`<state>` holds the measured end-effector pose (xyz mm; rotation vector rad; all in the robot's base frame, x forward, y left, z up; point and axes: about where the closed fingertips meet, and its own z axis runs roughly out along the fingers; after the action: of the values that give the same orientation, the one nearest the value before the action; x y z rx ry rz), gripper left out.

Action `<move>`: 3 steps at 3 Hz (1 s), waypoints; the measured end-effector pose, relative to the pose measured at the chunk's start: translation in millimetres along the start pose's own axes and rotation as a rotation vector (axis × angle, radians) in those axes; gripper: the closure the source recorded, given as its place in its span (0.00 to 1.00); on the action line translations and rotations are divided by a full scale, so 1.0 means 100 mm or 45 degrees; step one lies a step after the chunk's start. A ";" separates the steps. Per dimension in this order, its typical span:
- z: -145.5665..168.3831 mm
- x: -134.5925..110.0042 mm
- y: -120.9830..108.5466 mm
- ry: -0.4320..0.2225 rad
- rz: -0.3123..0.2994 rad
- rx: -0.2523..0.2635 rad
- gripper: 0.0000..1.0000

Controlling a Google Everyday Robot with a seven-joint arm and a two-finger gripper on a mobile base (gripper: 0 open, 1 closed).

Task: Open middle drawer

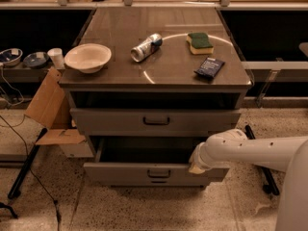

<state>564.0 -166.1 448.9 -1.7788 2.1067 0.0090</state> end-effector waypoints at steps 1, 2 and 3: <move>0.01 -0.03 -0.05 -0.005 0.001 0.000 1.00; 0.01 -0.07 -0.09 -0.015 -0.001 -0.001 0.98; 0.01 -0.05 -0.10 -0.015 -0.001 -0.002 0.81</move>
Offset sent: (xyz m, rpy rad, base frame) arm 0.0551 0.0305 0.0360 0.0519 -0.0390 -0.0011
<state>574.3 -163.3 451.5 -1.7765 2.0980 0.0204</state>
